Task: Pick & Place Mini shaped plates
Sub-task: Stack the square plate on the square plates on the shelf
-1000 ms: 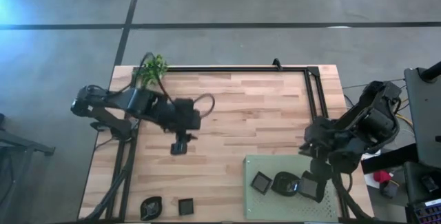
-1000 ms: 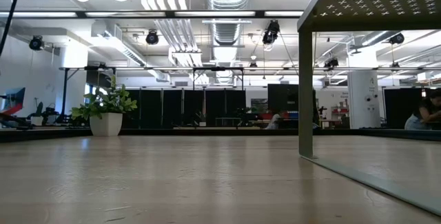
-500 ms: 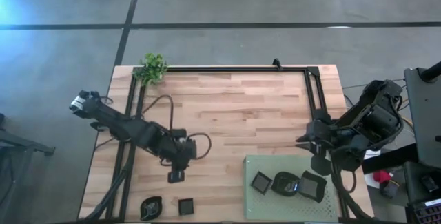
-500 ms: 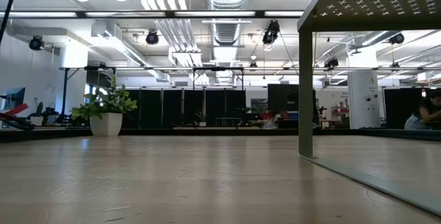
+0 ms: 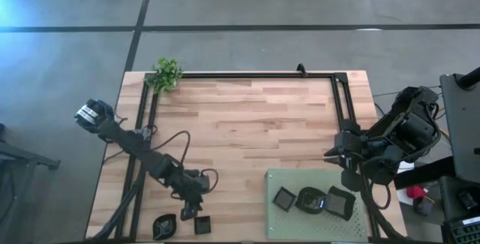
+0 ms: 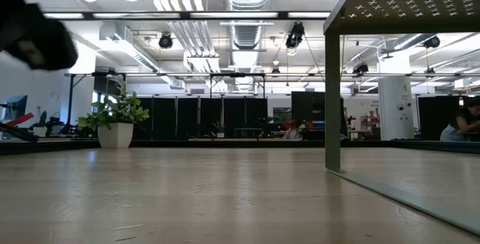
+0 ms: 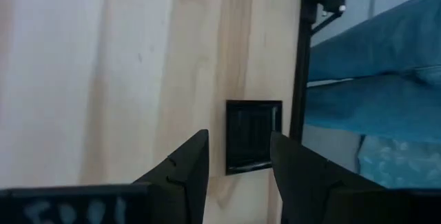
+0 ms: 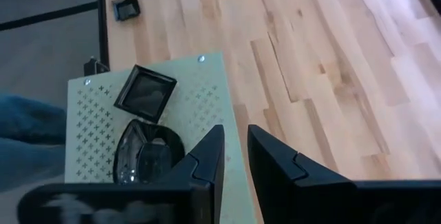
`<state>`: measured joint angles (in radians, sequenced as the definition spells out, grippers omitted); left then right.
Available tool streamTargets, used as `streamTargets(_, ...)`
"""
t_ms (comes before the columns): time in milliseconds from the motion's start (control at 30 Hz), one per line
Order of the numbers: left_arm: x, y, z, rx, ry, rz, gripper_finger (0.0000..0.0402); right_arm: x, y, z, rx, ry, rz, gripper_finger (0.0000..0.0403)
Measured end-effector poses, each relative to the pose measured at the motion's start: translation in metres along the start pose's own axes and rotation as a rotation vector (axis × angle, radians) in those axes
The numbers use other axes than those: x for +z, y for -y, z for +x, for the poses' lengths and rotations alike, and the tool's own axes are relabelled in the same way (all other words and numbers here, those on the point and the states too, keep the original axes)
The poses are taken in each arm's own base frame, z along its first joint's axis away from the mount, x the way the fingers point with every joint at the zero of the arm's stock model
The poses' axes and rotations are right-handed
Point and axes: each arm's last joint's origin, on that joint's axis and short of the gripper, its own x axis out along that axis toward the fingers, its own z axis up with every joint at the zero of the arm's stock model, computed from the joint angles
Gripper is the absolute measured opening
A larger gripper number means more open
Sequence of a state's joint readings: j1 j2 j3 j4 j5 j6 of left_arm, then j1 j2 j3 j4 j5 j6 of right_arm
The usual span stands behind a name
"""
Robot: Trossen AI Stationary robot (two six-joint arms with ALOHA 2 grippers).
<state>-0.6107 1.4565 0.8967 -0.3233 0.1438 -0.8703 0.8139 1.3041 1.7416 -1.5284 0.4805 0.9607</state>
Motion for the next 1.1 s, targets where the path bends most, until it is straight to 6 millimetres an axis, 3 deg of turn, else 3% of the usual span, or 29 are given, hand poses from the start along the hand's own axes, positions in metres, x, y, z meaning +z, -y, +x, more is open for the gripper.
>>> streamTargets(233, -0.021, -0.012, 0.025, -0.018, -0.015, -0.094, 0.0147, 0.0, 0.0, 0.0, 0.005, -0.008, 0.0, 0.0059)
streamTargets(433, -0.024, -0.011, 0.042, -0.024, -0.025, -0.069, 0.0147, 0.0, 0.0, 0.0, 0.005, -0.008, 0.005, 0.0058)
streamTargets(1100, -0.037, -0.01, 0.07, -0.028, -0.082, -0.007, 0.0147, 0.0, 0.0, 0.0, 0.003, -0.008, -0.002, 0.0058)
